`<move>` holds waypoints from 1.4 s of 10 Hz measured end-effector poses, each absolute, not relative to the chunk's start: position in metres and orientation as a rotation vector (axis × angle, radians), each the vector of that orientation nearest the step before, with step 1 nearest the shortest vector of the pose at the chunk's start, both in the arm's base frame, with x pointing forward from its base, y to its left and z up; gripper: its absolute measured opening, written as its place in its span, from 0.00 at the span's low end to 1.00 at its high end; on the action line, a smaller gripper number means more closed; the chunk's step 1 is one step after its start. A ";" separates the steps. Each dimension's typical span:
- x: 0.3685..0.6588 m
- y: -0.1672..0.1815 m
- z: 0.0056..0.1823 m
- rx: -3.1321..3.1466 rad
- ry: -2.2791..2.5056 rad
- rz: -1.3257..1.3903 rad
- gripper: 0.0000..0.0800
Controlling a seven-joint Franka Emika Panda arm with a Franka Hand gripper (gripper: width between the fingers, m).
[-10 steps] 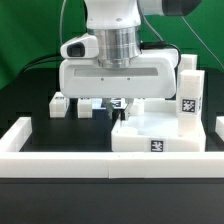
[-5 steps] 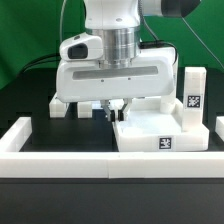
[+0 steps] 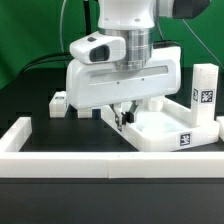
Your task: Assemble desk
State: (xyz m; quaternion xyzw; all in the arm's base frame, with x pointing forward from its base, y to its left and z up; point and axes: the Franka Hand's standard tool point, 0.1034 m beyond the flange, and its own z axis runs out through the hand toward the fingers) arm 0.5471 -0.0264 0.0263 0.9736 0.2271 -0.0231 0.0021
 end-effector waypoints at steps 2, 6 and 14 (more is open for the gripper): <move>0.556 -0.023 0.026 2.986 0.870 -0.058 0.07; 0.558 -0.028 0.027 2.841 1.227 -0.073 0.07; 0.582 -0.006 0.027 2.311 1.980 -0.125 0.07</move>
Offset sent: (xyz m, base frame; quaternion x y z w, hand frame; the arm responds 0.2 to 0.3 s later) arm 0.0000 0.0000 0.0000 0.0000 0.0000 -0.1296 0.9916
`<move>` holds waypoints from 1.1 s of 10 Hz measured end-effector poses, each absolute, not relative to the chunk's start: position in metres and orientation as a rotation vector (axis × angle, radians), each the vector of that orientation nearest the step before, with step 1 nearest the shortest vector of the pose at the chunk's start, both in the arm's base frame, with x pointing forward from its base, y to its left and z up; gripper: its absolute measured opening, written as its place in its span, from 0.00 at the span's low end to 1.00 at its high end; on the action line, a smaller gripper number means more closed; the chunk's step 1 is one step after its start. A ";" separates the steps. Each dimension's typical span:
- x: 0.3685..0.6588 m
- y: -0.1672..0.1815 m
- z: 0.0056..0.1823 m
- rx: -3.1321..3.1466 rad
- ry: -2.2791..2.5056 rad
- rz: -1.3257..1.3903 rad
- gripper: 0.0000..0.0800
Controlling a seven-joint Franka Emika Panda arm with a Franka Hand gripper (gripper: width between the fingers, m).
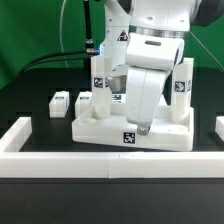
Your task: Assemble desk
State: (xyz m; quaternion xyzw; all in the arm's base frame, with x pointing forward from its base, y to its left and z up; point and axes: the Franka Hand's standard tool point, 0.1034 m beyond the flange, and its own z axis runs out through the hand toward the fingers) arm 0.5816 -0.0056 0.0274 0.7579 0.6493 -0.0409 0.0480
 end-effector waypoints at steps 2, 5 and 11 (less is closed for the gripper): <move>0.585 0.003 0.028 2.209 2.078 -0.144 0.07; 0.609 0.031 0.029 2.198 2.102 -0.168 0.07; 0.637 0.053 0.028 2.202 2.095 -0.161 0.07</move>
Offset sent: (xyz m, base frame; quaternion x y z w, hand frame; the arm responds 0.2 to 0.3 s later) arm 0.0417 0.0438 0.0013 0.0181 0.0064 -0.0249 0.9995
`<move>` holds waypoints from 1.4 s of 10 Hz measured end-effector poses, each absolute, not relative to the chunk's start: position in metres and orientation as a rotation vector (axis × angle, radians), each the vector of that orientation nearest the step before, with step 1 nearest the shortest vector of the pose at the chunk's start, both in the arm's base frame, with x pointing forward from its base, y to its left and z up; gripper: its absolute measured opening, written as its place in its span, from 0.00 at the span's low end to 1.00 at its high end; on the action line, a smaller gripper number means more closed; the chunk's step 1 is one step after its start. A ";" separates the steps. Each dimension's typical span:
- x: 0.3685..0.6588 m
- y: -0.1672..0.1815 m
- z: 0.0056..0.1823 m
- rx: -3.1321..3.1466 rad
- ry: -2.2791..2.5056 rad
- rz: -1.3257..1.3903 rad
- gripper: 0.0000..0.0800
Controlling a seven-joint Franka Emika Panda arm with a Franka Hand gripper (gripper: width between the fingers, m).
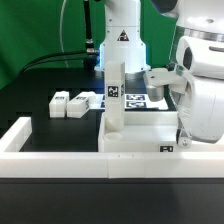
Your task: Assemble desk
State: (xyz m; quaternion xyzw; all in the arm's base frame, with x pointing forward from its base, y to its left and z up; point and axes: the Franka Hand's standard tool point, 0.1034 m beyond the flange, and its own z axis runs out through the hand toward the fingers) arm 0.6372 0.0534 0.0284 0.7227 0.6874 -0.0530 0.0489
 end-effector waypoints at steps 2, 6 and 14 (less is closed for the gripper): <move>0.643 0.057 0.030 2.201 2.091 -0.156 0.07; 0.633 0.052 0.028 2.224 2.093 -0.220 0.34; 0.616 0.017 0.095 2.173 2.073 -0.268 0.81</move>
Offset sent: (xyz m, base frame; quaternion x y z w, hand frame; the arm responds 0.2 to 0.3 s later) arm 0.0000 0.0000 0.0000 0.0000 0.0000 0.0000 1.0000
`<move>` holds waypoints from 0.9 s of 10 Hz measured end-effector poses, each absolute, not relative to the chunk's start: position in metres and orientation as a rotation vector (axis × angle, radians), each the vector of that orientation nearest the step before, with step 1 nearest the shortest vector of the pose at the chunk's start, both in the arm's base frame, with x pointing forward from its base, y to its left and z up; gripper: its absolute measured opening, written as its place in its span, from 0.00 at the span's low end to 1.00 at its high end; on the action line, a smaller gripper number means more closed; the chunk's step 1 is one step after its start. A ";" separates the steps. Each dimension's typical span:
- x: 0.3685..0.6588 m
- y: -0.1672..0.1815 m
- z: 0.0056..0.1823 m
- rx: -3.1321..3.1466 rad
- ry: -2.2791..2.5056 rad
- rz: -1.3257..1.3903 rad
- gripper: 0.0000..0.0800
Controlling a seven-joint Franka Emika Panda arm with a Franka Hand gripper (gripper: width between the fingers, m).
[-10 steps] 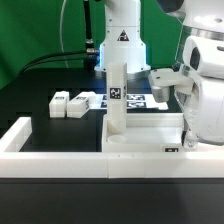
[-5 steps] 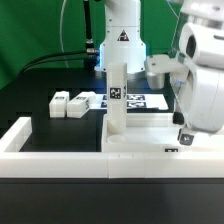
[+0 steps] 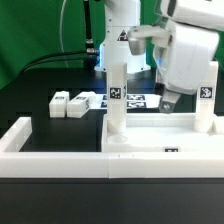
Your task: Assemble desk
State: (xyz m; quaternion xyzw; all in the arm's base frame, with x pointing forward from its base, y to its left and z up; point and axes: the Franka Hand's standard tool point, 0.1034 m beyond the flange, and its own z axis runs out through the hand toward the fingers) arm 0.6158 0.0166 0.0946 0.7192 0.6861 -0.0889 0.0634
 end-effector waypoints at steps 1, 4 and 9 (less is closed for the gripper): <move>0.617 0.017 0.094 2.179 2.065 -0.264 0.81; 0.616 0.017 0.092 2.258 1.976 -0.259 0.81; 0.604 -0.021 0.095 2.702 1.215 -0.336 0.81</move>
Offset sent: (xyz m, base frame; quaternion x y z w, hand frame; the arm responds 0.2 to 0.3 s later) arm 0.0000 0.0000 0.0000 0.0000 0.0000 0.0000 1.0000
